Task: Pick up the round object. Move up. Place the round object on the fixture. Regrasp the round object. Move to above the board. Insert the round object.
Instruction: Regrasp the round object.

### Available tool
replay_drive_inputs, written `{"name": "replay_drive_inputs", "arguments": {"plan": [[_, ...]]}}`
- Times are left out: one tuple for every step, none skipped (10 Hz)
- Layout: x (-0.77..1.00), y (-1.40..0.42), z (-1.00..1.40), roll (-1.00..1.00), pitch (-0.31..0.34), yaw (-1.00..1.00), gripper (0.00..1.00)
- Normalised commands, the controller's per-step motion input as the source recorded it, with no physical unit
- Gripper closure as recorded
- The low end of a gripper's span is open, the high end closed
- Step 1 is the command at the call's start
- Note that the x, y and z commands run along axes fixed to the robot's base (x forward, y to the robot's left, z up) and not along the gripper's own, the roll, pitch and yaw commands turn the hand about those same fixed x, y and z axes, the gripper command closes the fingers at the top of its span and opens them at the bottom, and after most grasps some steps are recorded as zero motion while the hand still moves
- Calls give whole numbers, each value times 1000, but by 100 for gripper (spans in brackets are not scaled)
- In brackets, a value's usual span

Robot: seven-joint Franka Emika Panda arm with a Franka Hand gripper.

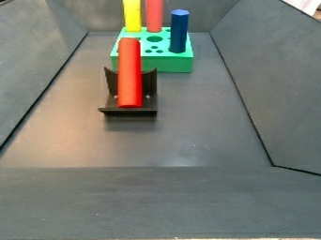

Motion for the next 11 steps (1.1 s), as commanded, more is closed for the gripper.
{"name": "replay_drive_inputs", "arguments": {"plan": [[-11,-18,10,1000,2,30,0],[-7,-17,8,1000,0,31,0],[0,-14,14,1000,-1,33,0],[-1,-13,13,1000,1,34,0],[0,-23,8,1000,8,36,0],[14,-18,2,1000,16,38,0],[19,-23,-1,1000,21,39,0],[33,-25,-1,1000,29,43,0],[50,-27,1,1000,45,48,0],[57,-28,-1,1000,55,50,0],[78,-35,-5,1000,79,60,0]]}}
